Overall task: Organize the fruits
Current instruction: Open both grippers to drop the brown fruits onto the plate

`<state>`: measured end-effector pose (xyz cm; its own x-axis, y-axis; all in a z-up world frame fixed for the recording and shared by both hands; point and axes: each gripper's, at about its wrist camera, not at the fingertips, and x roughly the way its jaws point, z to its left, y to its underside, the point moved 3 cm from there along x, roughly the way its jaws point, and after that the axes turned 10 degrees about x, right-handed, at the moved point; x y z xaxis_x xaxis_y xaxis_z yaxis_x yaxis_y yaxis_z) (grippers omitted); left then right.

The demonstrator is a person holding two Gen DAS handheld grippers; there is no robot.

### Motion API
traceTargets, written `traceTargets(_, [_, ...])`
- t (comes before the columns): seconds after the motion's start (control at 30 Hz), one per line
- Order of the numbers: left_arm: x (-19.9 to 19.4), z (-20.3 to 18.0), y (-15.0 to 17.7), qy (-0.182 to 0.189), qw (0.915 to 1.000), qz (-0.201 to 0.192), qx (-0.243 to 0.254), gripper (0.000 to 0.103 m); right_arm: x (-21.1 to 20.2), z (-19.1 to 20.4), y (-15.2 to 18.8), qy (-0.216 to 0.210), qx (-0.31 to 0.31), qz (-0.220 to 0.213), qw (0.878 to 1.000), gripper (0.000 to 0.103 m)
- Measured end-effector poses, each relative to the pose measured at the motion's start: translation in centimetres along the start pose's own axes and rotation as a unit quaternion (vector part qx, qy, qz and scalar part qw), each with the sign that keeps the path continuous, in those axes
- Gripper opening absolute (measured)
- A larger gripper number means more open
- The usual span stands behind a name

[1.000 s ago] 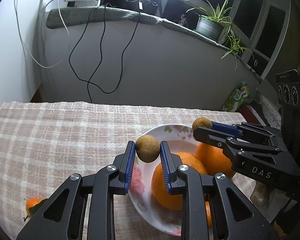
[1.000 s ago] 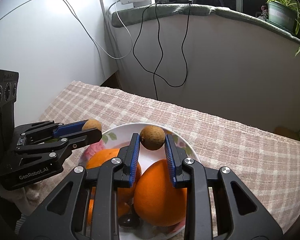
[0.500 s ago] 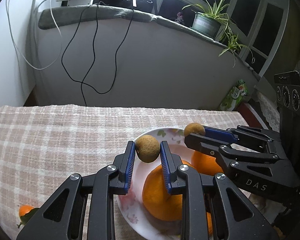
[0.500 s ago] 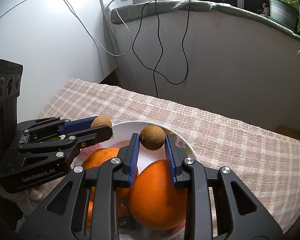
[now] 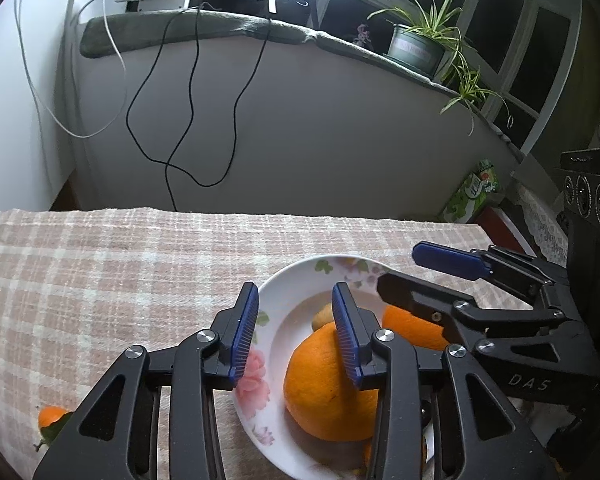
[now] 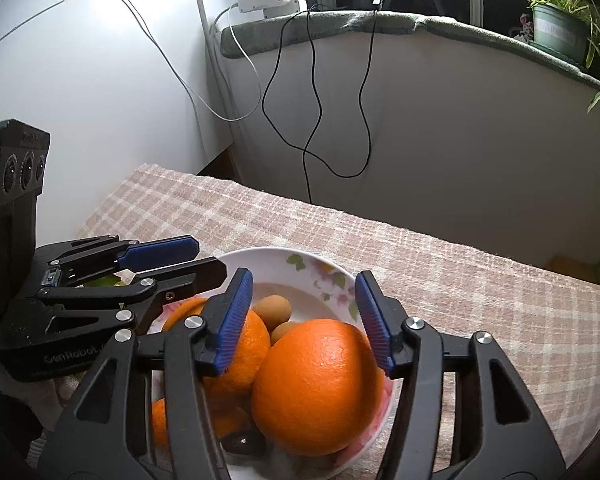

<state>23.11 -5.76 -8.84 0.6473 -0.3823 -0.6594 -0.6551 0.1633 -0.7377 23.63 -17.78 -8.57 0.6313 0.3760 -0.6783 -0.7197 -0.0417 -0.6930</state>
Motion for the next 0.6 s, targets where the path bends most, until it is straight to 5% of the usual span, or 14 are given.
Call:
traceTargets(0.1, [-0.3, 0.1, 0.1, -0.001, 1.0000, -0.002, -0.002, 0.041, -0.2, -0.1, 0.0, 0.006, -0.001, -0.003, 1.000, 0.058])
traceTargets(0.23, [-0.5, 0.2, 0.0, -0.005, 1.0000, -0.004, -0.002, 0.049, -0.7, 0.0, 0.0, 0.017, -0.005, -0.014, 1.000, 0.081])
traceTargets(0.6, [-1.6, 0.6, -0.1, -0.018, 0.9997, -0.004, -0.014, 0.073, -2.1, -0.2, -0.3, 0.041, -0.009, -0.029, 0.999, 0.092])
